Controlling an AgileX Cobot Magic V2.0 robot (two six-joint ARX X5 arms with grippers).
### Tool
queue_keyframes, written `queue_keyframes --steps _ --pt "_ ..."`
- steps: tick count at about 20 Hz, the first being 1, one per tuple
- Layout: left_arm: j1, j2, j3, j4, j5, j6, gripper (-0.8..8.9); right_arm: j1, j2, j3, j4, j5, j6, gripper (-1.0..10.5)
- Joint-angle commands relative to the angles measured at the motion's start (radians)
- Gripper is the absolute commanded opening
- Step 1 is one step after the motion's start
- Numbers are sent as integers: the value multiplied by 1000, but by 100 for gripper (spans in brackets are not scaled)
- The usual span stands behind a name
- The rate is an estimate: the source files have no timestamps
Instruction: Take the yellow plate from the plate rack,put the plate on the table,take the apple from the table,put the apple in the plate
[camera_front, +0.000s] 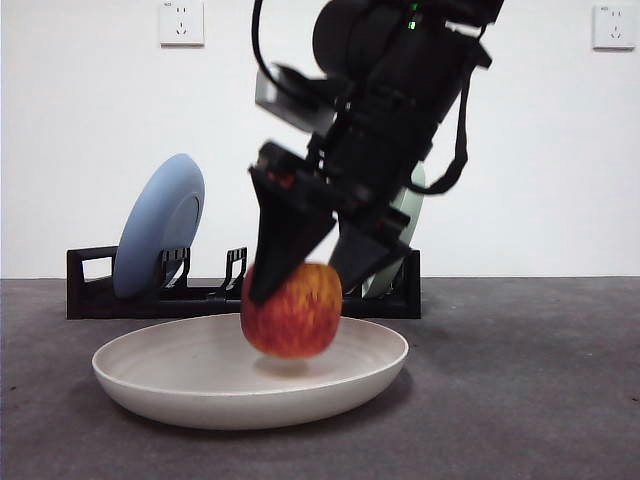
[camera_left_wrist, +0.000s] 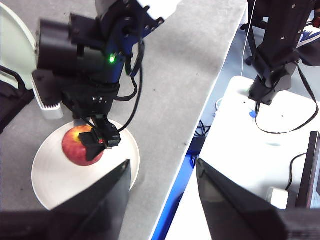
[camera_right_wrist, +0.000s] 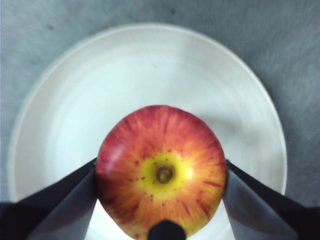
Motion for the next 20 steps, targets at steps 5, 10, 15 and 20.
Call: queue_keyframes --steps 5,10,15,20 --pt "2 -2 -5 -8 3 4 216 8 43 -9 2 -6 16 19" --pt "2 6 -5 -9 3 4 216 9 41 0 -18 -20 43 569" --pt "2 19 -5 -11 4 4 216 8 -2 82 -114 -18 44 568" --pt "2 19 -5 -11 3 4 216 8 -94 220 -324 -4 44 566"
